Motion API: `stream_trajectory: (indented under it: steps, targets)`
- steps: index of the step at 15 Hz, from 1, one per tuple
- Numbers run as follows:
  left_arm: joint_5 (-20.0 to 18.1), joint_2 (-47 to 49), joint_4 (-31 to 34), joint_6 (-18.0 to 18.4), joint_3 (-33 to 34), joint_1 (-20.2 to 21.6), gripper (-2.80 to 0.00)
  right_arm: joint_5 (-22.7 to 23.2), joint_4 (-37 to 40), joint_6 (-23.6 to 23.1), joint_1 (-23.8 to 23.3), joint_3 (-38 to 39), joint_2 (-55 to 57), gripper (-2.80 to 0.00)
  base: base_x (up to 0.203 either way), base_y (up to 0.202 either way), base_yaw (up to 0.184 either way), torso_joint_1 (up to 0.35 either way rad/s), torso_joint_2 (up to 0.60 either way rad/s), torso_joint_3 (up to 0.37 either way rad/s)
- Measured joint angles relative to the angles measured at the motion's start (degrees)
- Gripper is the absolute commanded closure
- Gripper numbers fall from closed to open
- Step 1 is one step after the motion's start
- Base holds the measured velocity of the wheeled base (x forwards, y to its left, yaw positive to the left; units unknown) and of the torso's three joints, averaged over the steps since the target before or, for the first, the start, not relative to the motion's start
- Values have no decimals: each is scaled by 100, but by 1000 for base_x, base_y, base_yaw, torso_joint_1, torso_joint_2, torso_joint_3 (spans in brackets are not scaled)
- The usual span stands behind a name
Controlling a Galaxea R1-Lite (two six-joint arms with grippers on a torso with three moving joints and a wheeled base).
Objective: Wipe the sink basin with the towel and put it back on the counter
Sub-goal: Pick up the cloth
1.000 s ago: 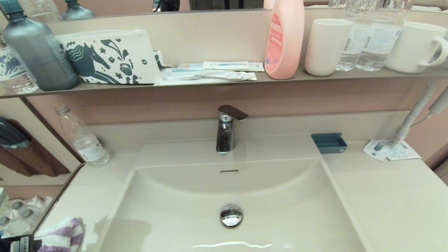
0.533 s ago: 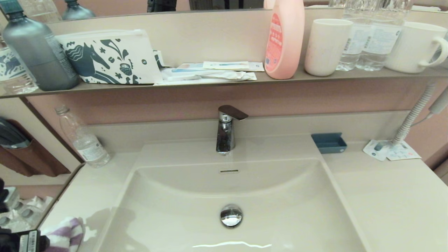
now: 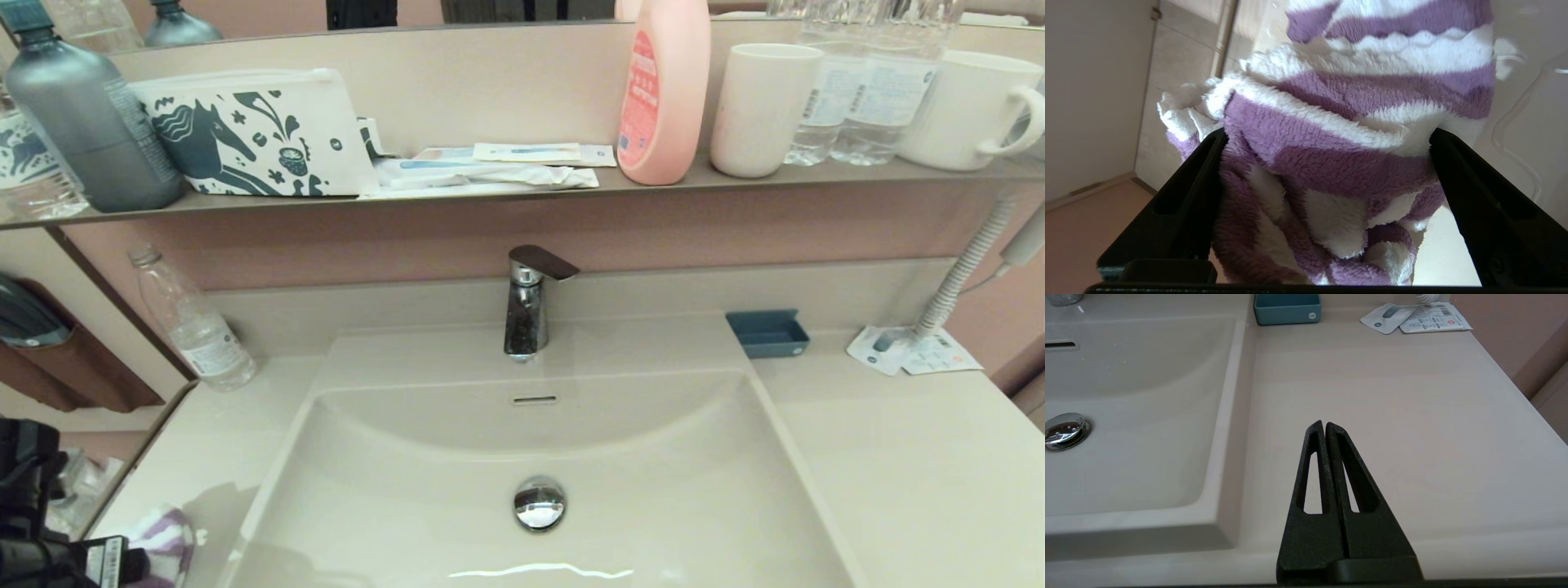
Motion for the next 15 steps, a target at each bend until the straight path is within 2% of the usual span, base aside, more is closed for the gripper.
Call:
stream_trajectory:
  steps: [3, 4, 5, 15]
  targets:
    - [-252, 188, -9, 16, 142, 91, -280, 0, 2, 0, 0, 0, 0, 0, 0, 0, 0, 0, 0, 0]
    - [-336, 219, -13, 16, 218, 94, -42, 0, 2, 2, 0, 0, 0, 0, 0, 0, 0, 0, 0, 0]
    - [-405, 240, -11, 16, 293, 99, 0, 1, 2, 0, 0, 0, 0, 0, 0, 0, 0, 0, 0, 0]
    - [-479, 72, 21, 2, 426, 122, 0, 0, 2, 0, -2, 0, 0, 0, 0, 0, 0, 0, 0, 0]
